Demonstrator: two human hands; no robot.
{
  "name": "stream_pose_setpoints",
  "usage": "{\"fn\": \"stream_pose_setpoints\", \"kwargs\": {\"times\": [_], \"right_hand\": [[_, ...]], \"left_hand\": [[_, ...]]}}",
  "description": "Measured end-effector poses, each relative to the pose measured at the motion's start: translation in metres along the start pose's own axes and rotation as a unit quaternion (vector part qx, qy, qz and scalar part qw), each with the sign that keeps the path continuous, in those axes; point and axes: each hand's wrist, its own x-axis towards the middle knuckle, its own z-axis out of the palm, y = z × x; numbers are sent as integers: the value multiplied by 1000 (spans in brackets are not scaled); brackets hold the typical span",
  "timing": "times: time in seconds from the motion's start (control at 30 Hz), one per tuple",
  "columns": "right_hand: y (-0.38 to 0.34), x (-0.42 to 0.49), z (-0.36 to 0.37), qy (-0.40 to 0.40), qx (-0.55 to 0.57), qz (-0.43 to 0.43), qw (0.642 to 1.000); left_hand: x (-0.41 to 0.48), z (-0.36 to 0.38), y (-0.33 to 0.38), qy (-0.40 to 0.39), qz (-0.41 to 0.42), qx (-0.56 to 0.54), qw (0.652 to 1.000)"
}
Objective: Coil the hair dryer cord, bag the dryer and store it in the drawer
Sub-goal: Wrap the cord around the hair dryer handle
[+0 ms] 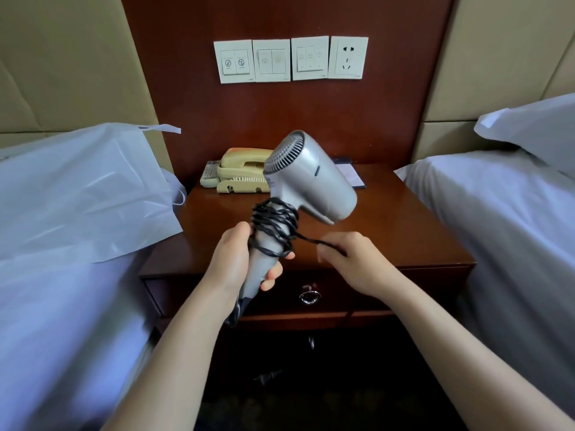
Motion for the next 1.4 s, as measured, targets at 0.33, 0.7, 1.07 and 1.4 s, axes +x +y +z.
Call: {"fn": "stream_pose_setpoints", "kwargs": {"times": [0.33,0.7,1.07,1.4], "right_hand": [[-18,-10,-17,-166,-132,-45,976],[-59,-17,-28,-101,-193,-111,970],[-65,-9,-37,9,-189,-140,972],[-68,-9,-50,50,-223,-93,969]], "left_hand": [[12,-24,2,142,20,93,985],[9,12,-2,157,38,349,923],[-21,29,12,-41,78,449,889],[-29,26,13,-152,94,582,793]]}}
